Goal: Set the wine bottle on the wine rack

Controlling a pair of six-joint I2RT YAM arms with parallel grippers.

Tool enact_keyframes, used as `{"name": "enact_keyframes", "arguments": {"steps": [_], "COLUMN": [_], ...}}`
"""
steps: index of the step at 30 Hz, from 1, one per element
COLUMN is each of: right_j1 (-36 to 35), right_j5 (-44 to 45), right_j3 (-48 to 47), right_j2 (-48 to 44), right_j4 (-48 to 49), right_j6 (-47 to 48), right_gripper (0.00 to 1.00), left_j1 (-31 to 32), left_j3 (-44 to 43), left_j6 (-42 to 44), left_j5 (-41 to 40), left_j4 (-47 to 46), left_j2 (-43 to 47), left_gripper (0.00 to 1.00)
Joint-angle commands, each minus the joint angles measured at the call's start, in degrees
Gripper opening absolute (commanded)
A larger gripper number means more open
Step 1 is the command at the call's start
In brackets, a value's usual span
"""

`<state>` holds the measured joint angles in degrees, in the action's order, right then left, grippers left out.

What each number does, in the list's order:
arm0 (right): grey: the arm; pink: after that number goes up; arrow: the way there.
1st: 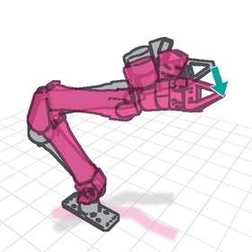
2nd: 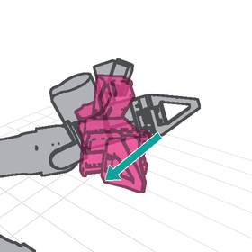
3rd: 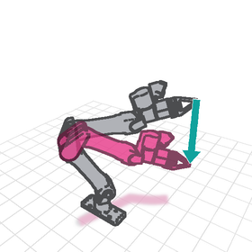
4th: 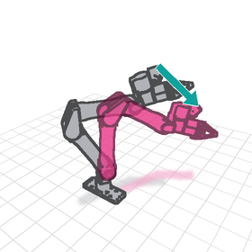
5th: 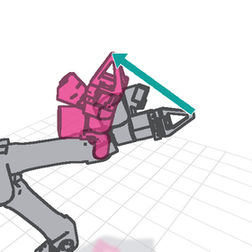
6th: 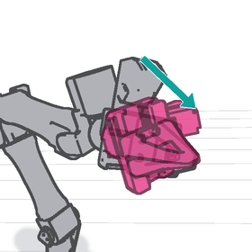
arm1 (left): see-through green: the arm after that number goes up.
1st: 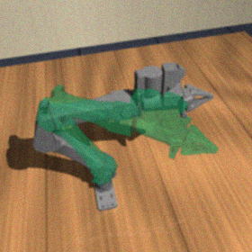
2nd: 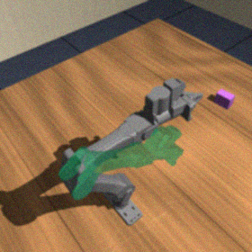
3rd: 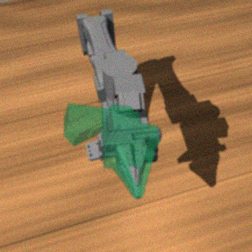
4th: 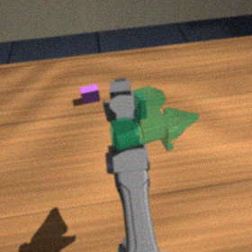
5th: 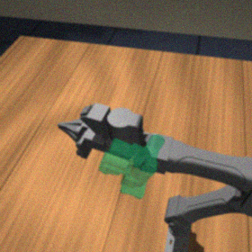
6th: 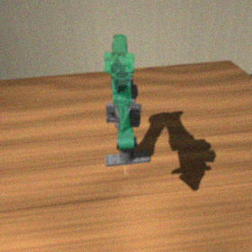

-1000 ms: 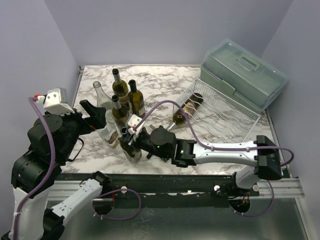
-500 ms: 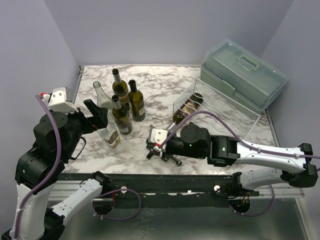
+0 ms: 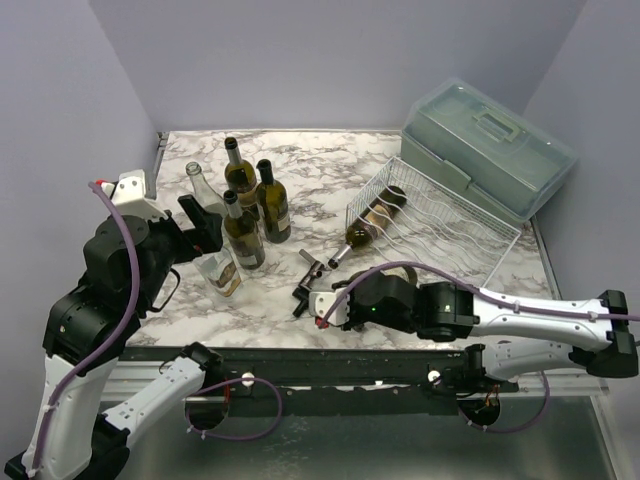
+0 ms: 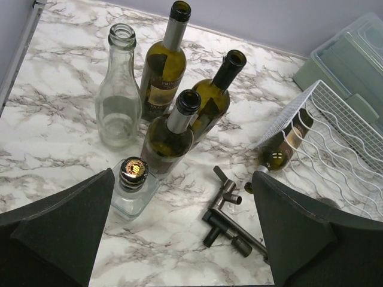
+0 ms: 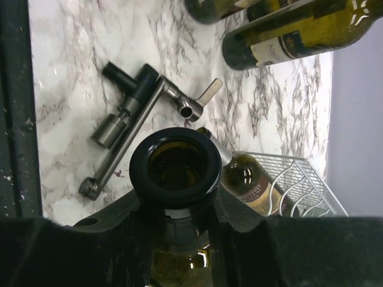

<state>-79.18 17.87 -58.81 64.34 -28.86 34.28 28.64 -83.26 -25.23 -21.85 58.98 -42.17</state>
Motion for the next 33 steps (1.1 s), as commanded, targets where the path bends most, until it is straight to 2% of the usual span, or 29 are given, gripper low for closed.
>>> {"name": "enact_keyframes", "arguments": {"steps": [1, 5, 10, 19, 33], "right_j1": [-0.3, -0.3, -0.3, -0.3, 0.2], "right_j5": [6.3, 8.5, 6.1, 12.8, 15.7], "right_j3": [0.5, 0.6, 0.8, 1.4, 0.8], "right_j2": [3.7, 8.8, 12.7, 21.3, 27.3], "right_j4": [2.8, 2.3, 3.8, 6.1, 7.9], "right_j6": [7.9, 11.2, 14.0, 20.2, 26.4], "right_gripper": [0.01, 0.01, 0.01, 0.01, 0.01], "left_j1": [0.3, 0.3, 0.3, 0.3, 0.3], "left_j3": [0.6, 0.6, 1.1, 3.6, 5.8], "left_j6": [0.4, 0.8, 0.5, -0.6, -1.1], "left_j5": [0.9, 0.8, 1.8, 3.9, 4.4], "left_j4": [-1.2, -1.1, -1.4, -2.7, -2.8], "left_j2": [0.7, 1.3, 1.6, 3.6, 6.7], "left_gripper": [0.99, 0.99, 0.99, 0.99, 0.99]}}
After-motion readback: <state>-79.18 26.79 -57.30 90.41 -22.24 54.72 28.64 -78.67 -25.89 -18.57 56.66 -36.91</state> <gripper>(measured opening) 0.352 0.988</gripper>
